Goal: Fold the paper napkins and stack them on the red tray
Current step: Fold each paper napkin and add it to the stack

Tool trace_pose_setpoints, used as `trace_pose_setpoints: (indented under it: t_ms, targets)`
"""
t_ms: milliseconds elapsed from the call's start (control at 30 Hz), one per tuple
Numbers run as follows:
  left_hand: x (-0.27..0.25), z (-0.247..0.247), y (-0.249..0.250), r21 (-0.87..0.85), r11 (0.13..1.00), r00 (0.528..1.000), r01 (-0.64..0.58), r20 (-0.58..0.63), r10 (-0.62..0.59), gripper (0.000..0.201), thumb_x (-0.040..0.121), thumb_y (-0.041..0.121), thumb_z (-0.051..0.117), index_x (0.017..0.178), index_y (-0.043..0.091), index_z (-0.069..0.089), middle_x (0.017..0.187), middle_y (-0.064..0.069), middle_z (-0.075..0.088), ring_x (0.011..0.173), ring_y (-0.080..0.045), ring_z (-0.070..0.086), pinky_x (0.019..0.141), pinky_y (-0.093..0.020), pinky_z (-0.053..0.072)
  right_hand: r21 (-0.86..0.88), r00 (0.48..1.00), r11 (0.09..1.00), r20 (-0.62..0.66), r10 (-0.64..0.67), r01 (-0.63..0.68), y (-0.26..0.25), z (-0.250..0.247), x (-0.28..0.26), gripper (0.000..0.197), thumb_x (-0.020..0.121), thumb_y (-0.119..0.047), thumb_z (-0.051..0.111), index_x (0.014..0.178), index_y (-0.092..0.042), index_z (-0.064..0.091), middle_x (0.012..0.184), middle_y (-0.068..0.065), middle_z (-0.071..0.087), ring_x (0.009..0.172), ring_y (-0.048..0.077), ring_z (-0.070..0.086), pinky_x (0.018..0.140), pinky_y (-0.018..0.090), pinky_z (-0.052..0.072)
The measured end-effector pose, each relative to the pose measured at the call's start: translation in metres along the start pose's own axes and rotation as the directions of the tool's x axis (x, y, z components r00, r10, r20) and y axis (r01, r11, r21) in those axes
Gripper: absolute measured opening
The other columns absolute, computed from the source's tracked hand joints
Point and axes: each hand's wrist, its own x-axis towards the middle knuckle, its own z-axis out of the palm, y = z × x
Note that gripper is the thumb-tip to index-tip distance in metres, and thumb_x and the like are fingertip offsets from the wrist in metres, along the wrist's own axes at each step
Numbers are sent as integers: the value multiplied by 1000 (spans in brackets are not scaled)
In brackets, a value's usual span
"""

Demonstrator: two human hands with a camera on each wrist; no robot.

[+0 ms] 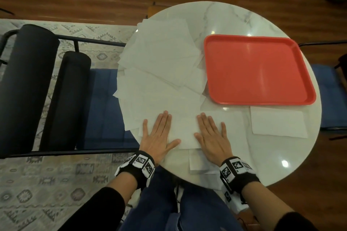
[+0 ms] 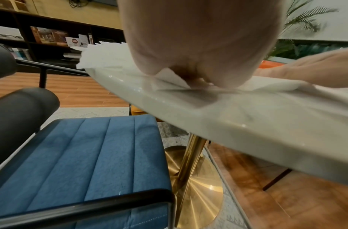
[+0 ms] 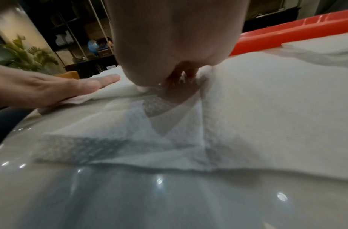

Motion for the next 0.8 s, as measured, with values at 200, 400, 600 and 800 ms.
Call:
trace_pose_setpoints:
  t_ms: [200,400,600,800]
  targets:
    - [15,-28,5,118,993,971,-17,-233,44,54,72,38,70,119,15,61,108,-3,64,84,-21,62,82,-42,30,26,1000,1000,-19,15,-14,-9,1,0,63,90,-52,-4,145,-28,-21,151,-14,-27,144,10,-17,114,49,-14]
    - [26,-75,12,-6,1000,993,-21,-116,20,19,91,35,47,101,31,64,97,10,62,97,-14,52,86,-36,16,37,999,998,-11,48,-47,-24,-35,1,67,97,-43,35,151,-24,0,160,4,-5,148,23,-6,110,65,-8]
    - [19,-146,37,-611,786,989,-93,34,143,11,88,33,61,89,33,72,92,14,71,90,-3,63,85,-26,49,453,998,889,7,69,-65,-2,-113,-6,28,81,-37,67,107,-28,64,127,-4,59,127,21,45,111,58,12]
    - [25,-182,99,-832,538,990,-135,-93,105,10,86,22,67,94,21,74,94,11,73,93,0,65,83,-13,46,974,992,226,-41,118,14,79,-141,-52,8,85,-6,66,83,0,62,81,10,66,80,20,66,72,26,55]
